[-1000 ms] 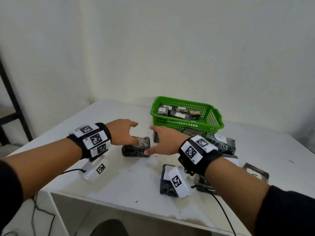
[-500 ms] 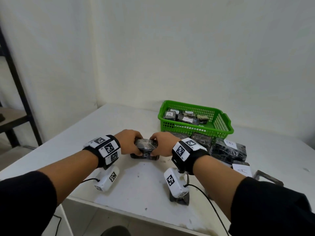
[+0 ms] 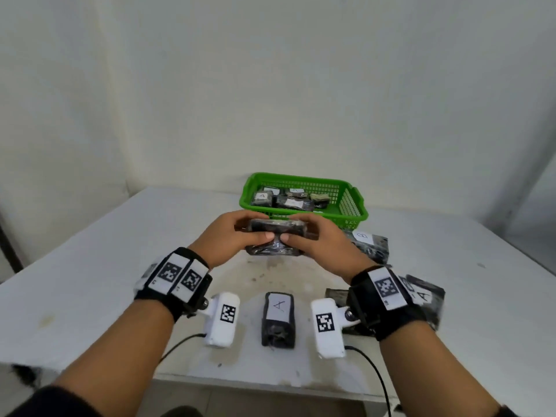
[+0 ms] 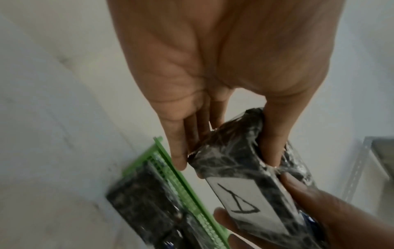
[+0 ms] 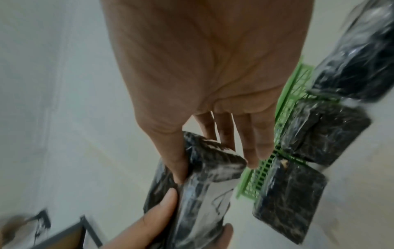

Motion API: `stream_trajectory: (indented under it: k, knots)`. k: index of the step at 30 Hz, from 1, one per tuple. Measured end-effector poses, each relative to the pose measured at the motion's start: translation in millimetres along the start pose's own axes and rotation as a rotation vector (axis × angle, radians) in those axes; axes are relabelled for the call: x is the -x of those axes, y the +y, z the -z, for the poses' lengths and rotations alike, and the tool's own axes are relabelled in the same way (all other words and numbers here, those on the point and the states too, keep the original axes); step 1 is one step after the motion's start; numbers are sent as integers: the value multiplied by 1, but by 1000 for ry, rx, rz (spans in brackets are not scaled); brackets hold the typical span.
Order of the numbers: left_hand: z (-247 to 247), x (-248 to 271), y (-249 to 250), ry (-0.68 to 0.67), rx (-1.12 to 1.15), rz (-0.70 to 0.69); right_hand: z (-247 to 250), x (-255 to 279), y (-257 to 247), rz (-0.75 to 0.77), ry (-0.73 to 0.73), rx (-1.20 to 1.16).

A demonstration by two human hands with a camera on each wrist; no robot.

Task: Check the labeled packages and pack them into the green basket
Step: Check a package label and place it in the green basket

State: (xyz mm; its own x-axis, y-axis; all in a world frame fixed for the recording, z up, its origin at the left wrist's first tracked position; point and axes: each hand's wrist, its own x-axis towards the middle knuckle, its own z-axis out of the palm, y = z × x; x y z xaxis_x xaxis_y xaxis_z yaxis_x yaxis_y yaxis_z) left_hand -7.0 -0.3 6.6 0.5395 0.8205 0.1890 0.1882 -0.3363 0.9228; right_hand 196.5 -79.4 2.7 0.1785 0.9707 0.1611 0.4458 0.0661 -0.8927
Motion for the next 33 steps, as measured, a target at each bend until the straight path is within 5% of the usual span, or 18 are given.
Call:
stream_trajectory:
  k: [11, 20, 27, 33]
  knots:
    - [-101, 19, 16, -41, 210, 51, 55, 79, 38, -61, 243, -246]
    - [-115, 26, 12, -114, 253, 84, 52, 92, 48, -96, 297, -286]
    - [-119, 32, 12, 17, 309, 125, 46, 97, 47, -138, 271, -326]
    - [-113, 34, 8, -50, 301, 143, 51, 102, 51, -146, 221, -309]
